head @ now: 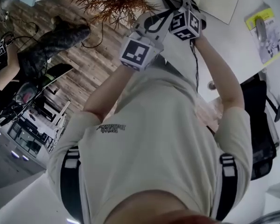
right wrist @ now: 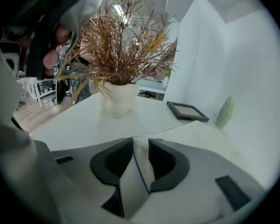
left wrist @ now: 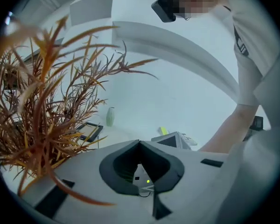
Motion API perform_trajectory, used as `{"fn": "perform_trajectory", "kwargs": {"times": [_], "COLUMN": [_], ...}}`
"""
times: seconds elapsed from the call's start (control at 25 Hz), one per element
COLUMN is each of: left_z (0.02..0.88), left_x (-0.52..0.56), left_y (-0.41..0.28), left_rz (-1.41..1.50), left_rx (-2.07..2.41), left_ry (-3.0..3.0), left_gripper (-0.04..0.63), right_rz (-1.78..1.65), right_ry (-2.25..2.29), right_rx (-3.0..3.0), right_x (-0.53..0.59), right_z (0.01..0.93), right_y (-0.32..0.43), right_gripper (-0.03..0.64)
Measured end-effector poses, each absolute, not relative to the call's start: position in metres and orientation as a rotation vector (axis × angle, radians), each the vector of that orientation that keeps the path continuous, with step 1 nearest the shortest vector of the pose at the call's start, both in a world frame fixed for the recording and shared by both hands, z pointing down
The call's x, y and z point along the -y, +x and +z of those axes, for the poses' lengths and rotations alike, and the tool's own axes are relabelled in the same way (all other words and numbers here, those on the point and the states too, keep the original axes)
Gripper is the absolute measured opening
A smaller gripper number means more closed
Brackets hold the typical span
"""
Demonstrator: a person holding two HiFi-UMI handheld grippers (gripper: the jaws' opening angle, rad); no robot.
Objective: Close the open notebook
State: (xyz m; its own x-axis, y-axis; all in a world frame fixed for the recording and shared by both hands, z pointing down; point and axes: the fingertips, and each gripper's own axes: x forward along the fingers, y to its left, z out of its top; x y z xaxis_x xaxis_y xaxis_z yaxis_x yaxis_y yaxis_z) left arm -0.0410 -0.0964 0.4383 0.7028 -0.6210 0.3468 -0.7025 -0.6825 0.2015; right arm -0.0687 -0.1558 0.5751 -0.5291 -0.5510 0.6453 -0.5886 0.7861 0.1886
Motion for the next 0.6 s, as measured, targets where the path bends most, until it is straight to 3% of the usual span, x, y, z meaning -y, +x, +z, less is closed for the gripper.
{"fn": "perform_trajectory", "kwargs": {"times": [0.08, 0.16, 0.36, 0.6], "left_z": [0.438, 0.437, 0.430, 0.426], "left_x": [0.098, 0.103, 0.119, 0.096], "left_y": [-0.044, -0.047, -0.055, -0.014], "left_rz": [0.358, 0.358, 0.353, 0.372], "left_rx": [1.044, 1.043, 1.016, 0.934], "left_ry": [2.590, 2.592, 2.594, 2.647], "left_gripper": [0.012, 0.012, 0.012, 0.012], "right_rz": [0.051, 0.049, 0.145, 0.182], "right_ry": [0.830, 0.828, 0.954, 1.271], "right_rx": [2.266, 2.295, 2.393, 2.425], "right_x": [0.156, 0.157, 0.173, 0.147], "right_z": [0.573, 0.567, 0.530, 0.466], "right_y": [-0.069, -0.070, -0.068, 0.017], "right_gripper": [0.095, 0.016, 0.003, 0.002]}}
